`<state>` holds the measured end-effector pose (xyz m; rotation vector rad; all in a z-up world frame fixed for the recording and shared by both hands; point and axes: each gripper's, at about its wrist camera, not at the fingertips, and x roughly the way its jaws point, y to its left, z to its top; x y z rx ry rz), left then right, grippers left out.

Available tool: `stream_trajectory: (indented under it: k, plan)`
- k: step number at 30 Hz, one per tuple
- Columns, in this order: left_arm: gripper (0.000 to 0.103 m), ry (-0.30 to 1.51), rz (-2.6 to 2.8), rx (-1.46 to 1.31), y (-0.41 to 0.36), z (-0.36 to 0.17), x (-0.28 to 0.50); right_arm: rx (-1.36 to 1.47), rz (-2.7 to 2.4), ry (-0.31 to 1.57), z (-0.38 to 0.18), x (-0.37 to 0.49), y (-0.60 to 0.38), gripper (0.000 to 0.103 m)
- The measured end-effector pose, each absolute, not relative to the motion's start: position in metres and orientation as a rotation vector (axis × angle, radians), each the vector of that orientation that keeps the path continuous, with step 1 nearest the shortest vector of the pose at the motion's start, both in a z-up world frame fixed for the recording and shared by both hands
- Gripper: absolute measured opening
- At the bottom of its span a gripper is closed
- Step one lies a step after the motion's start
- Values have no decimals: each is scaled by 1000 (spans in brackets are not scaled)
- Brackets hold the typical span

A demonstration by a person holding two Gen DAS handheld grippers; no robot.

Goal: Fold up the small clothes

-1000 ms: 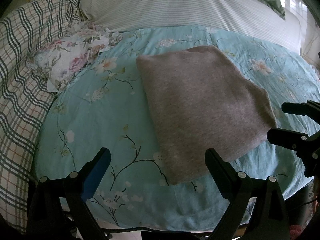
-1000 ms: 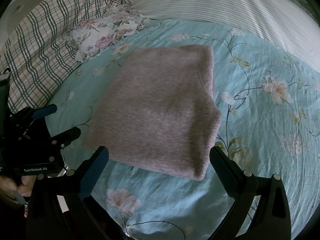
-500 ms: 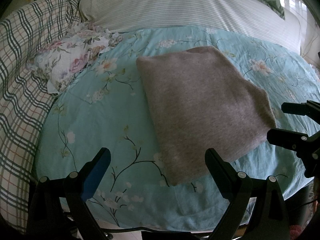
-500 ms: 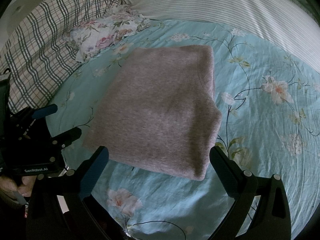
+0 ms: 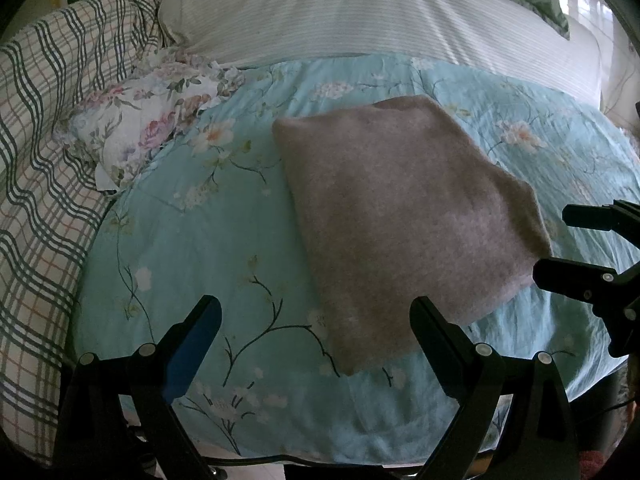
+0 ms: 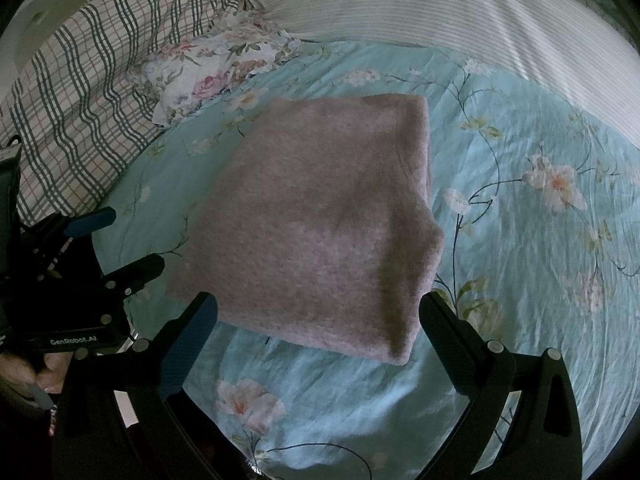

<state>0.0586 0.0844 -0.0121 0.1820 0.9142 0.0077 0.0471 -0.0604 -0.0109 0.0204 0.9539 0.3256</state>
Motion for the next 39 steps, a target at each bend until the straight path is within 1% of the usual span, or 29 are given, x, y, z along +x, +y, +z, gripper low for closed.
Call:
stream_trajectory:
  k: [32,39]
  plan:
    - [96,899,5,185,77,-9,57,34,325,946,-9,52,-68,101]
    - [96,908,9,177,79,-11,69,44,305,948,-11,64,-77,101]
